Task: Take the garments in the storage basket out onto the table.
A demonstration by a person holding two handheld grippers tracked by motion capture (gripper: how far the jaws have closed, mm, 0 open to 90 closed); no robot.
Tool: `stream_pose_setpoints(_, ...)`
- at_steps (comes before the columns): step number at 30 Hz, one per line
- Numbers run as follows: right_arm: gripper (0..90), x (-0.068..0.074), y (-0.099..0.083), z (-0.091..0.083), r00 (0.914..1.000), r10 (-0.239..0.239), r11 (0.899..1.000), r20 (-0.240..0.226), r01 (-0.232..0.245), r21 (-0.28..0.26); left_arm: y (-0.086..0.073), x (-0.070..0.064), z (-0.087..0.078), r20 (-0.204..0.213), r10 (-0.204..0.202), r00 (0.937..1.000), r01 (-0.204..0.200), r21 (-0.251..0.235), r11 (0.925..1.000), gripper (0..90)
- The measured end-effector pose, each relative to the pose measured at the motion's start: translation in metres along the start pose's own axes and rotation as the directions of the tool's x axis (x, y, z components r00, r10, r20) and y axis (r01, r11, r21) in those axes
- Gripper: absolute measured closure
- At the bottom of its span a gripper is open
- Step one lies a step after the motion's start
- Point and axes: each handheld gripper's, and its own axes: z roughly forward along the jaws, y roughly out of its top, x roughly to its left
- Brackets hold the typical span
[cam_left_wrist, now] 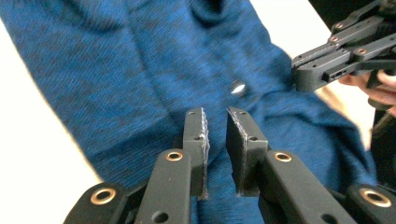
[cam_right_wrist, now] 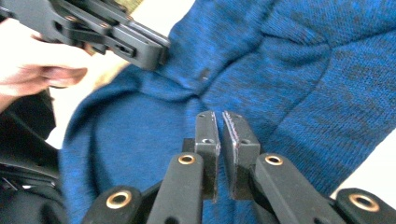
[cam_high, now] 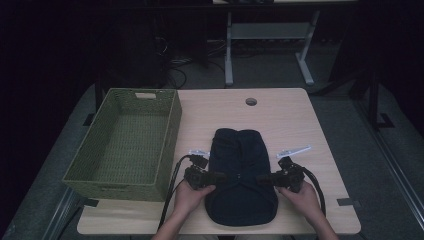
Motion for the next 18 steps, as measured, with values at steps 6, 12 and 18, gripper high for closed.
stream_pose_setpoints(6, 86.6, 0.0, -0.01, 0.009, 0.9996, -0.003, 0.999, -0.028, 0.004, 0.039, -0.013, 0.002, -0.002, 0.014, -0.002, 0.9999, 0.002, -0.003, 1.0, 79.8)
stream_pose_setpoints(12, 86.1, 0.014, -0.017, 0.007, 0.998, -0.047, 0.995, -0.041, 0.051, 0.089, -0.025, -0.011, -0.009, 0.017, 0.025, 0.9995, -0.025, 0.004, 0.9997, 79.5)
stream_pose_setpoints(18, 83.5, 0.009, 0.009, -0.005, 0.9997, -0.01, 1.0, -0.02, 0.01, -0.003, 0.002, -0.015, -0.007, 0.018, 0.015, 0.9997, -0.013, -0.101, 0.9948, 79.4)
